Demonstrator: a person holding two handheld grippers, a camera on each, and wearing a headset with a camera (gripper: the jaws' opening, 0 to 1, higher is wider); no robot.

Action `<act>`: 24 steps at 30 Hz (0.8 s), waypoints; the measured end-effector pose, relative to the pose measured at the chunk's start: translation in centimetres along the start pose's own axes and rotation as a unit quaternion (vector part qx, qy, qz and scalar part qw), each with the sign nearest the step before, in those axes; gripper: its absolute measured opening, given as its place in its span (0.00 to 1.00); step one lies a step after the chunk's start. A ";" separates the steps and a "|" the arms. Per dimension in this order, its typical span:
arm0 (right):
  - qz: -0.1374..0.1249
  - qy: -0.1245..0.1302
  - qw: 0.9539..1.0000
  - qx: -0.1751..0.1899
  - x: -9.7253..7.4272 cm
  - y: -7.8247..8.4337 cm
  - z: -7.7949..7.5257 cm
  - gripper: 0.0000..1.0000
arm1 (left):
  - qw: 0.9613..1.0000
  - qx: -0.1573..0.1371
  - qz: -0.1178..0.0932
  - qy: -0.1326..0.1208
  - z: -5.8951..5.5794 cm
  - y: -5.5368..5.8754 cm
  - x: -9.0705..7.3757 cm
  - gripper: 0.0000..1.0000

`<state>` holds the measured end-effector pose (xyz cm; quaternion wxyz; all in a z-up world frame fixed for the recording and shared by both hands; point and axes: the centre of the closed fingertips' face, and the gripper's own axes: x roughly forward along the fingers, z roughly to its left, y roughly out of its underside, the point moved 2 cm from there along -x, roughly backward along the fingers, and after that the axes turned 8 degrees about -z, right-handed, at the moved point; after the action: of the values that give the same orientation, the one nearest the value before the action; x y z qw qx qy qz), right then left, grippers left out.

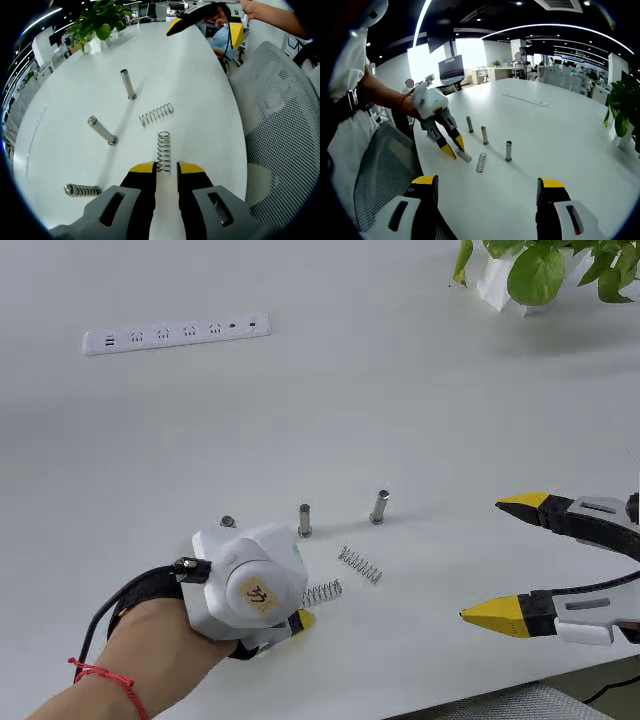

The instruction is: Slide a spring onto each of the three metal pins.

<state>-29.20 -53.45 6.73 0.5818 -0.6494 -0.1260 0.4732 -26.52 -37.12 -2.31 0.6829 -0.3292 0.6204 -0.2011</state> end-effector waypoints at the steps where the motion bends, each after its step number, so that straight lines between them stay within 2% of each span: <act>1: 0.000 0.000 1.000 -0.002 0.0 0.0 0.0 0.80 | 1.000 -0.003 0.000 -0.002 0.1 0.0 0.0 0.12; 7: 0.003 -0.002 1.000 -0.003 0.2 0.0 0.1 0.80 | 1.000 -0.008 0.002 -0.008 0.3 0.0 0.1 0.07; 24: 0.004 -0.011 1.000 -0.002 0.7 0.0 0.7 0.78 | 1.000 -0.025 -0.003 -0.007 0.3 0.2 0.0 0.07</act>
<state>-29.38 -52.50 6.51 0.5771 -0.6458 -0.1305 0.4825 -26.21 -36.95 -2.42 0.6781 -0.3496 0.6193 -0.1855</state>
